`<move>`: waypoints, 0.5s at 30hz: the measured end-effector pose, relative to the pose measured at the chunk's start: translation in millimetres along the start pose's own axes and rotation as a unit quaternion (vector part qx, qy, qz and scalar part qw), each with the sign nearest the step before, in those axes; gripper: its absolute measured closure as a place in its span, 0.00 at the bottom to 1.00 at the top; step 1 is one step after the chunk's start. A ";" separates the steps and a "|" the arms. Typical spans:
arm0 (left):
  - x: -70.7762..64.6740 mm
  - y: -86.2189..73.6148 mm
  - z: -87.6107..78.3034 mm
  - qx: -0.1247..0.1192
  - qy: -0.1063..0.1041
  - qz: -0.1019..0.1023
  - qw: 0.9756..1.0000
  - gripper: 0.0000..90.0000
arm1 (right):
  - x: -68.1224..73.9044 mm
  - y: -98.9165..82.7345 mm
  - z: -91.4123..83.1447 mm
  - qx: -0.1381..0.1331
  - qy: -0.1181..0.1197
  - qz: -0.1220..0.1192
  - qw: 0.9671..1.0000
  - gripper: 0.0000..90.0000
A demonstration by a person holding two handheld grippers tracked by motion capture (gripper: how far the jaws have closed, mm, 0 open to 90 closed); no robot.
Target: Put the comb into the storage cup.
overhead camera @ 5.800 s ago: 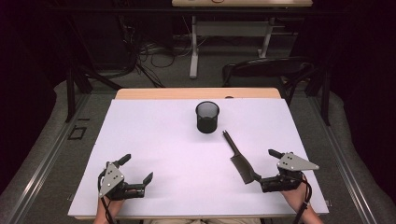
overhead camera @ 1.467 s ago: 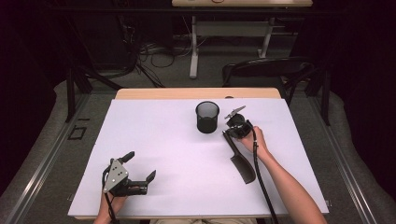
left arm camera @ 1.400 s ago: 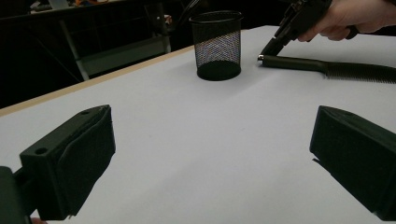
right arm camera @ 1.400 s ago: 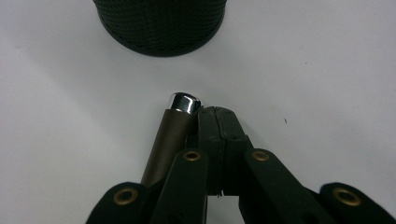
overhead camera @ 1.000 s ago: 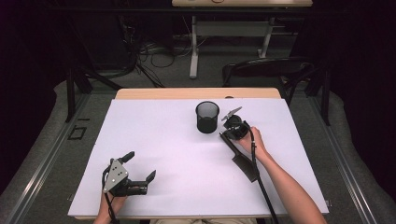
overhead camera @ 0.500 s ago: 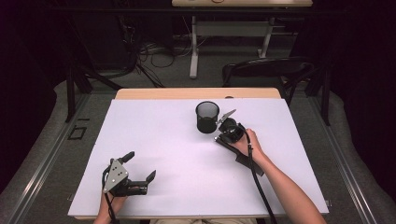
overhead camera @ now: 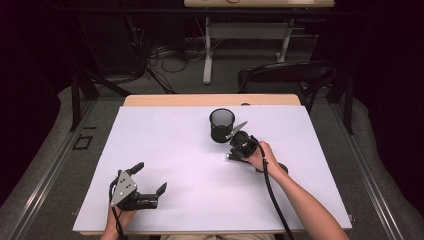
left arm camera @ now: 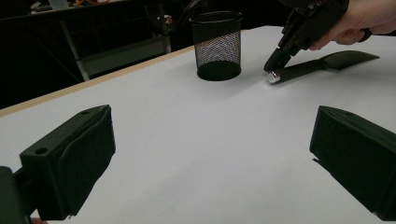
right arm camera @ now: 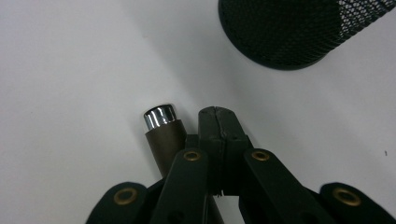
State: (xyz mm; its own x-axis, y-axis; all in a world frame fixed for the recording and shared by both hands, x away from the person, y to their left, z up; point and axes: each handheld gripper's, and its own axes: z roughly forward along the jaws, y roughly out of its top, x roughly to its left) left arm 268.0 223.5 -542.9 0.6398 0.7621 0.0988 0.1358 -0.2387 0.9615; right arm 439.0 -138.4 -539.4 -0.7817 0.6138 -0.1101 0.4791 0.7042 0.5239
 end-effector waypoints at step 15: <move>-0.3 0.1 0.2 0.000 0.000 0.000 1.000 0.00 | 13.7 -5.4 -4.6 0.005 0.012 -0.018 1.000 1.00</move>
State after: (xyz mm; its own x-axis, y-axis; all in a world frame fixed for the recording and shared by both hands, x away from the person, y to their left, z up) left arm 268.1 223.1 -542.9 0.6401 0.7619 0.0987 0.1359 -0.2388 0.9615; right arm 423.9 -135.5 -539.9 -0.8076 0.5798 -0.1081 0.4546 0.7287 0.5122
